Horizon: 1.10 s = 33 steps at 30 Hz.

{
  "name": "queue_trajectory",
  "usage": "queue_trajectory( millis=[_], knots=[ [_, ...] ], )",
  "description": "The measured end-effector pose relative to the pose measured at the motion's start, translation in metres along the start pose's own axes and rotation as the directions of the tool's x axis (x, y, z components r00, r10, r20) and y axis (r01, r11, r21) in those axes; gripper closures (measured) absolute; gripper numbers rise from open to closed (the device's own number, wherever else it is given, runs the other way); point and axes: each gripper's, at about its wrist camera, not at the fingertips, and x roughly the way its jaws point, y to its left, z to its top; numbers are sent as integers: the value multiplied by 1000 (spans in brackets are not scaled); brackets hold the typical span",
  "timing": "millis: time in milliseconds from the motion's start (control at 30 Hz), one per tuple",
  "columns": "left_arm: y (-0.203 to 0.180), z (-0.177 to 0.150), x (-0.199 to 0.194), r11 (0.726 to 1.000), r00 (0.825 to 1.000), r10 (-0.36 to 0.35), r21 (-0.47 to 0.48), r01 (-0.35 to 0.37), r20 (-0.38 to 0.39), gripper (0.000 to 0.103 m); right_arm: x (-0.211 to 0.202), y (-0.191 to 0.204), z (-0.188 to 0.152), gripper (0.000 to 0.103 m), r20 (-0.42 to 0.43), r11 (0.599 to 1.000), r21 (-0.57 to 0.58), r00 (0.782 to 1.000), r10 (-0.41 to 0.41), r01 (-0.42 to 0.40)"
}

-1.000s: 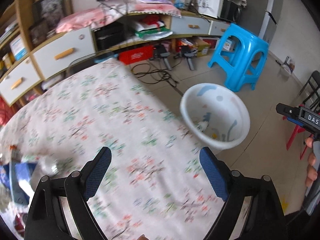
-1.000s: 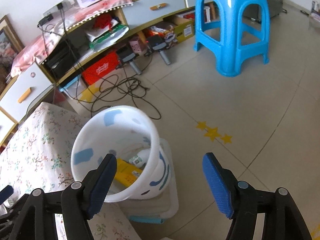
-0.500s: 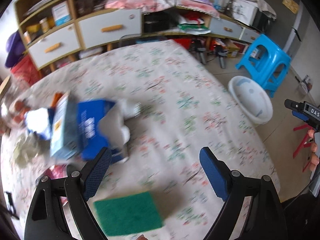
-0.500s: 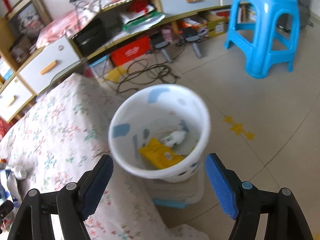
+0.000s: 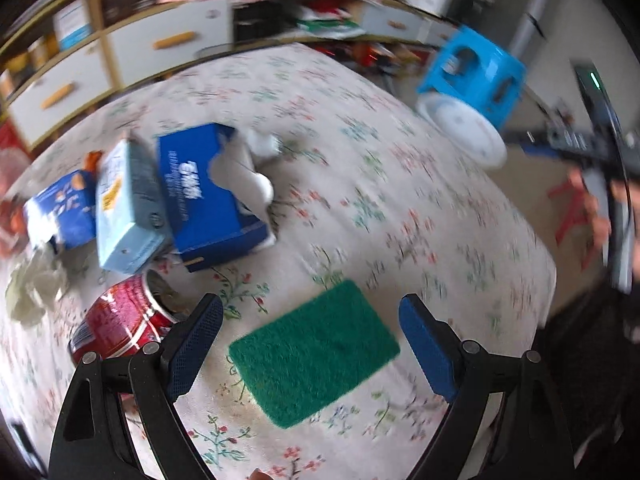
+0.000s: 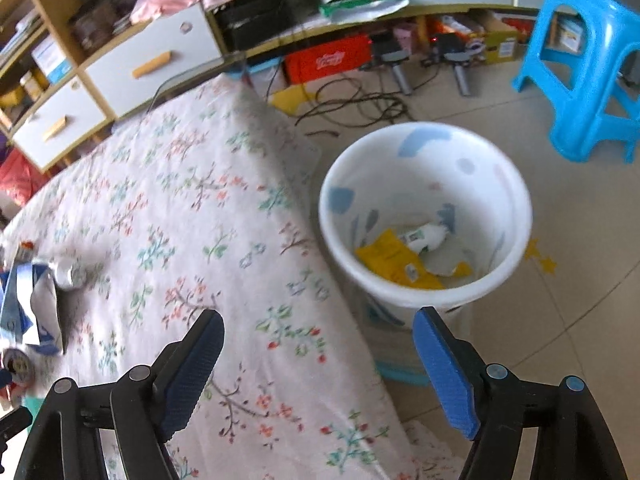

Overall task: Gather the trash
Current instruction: 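Grasp the green sponge with the left tool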

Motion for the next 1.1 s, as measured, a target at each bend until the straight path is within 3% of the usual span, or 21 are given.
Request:
queue_trajectory(
  millis=[233, 500, 667, 867, 1100],
  knots=[
    [-14, -14, 18, 982, 997, -4, 190, 18, -71, 12, 4, 9, -9, 22, -16, 999, -42, 1000, -16, 15],
    [-10, -10, 30, 976, 995, -16, 216, 38, -103, 12, 8, 8, -16, 22, -39, 999, -38, 999, -25, 23],
    [-18, -16, 36, 960, 991, 33, 280, 4, -127, 12, 9, 9, -18, 22, -45, 999, -35, 999, -30, 29],
    [-5, -14, 25, 986, 996, 17, 168, -2, -84, 22, 10, 11, -20, 22, -47, 999, -35, 998, -32, 31],
    [16, -16, -13, 999, 999, 32, -20, -31, 41, 25, 11, 22, -20, 22, -45, 999, -42, 999, -29, 27]
  ],
)
